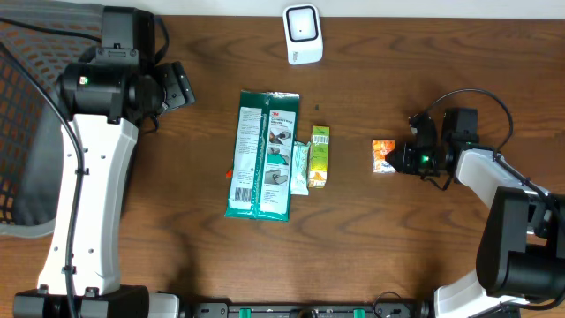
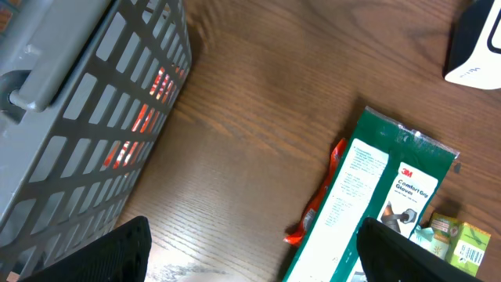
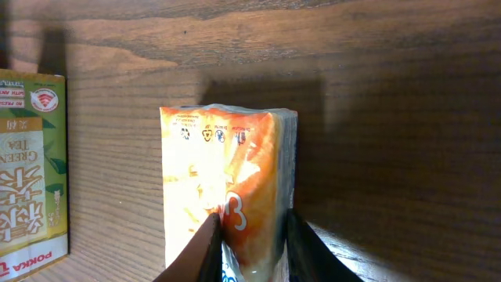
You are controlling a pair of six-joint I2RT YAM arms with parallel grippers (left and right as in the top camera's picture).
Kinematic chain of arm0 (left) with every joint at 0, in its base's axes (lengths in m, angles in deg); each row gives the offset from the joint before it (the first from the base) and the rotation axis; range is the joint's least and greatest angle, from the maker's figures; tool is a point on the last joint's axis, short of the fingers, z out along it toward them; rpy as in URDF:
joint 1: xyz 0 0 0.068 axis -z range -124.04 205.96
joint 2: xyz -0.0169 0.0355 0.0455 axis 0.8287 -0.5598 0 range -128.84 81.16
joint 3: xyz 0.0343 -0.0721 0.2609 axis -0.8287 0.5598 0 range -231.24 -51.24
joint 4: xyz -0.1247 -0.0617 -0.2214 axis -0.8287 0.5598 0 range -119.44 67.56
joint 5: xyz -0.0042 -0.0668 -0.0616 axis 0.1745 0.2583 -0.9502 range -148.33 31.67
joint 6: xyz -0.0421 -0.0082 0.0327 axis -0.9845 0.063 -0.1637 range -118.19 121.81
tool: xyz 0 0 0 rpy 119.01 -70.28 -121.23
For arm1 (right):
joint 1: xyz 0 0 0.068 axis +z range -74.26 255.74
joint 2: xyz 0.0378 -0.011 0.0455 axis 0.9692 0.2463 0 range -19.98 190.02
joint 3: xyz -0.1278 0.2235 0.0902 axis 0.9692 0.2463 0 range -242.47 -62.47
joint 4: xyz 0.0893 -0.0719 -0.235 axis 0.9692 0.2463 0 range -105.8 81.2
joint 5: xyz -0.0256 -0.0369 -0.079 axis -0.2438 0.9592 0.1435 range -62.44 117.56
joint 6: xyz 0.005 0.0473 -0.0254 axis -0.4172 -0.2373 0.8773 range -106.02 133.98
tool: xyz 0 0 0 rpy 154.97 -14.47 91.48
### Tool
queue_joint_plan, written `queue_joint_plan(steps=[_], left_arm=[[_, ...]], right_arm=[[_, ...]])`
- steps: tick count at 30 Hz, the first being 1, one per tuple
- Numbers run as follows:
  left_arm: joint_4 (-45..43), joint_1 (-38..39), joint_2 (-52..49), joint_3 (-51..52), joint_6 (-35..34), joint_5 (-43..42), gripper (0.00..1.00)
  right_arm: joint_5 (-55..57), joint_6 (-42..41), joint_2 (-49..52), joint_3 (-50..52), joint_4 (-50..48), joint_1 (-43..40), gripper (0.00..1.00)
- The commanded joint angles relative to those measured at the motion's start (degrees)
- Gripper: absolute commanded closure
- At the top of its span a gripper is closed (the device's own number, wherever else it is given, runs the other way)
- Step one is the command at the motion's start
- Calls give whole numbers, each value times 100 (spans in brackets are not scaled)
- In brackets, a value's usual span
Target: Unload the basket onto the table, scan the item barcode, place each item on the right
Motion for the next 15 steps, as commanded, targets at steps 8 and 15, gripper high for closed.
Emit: queue_joint_plan(steps=[8,15], left_arm=[[15,-17,-20,-28,98,74,16],[15,-17,-20,-28,98,74,16]], right_arm=[[393,153,68,90,-76,24,75],[396,153,68,92,-400,24,70]])
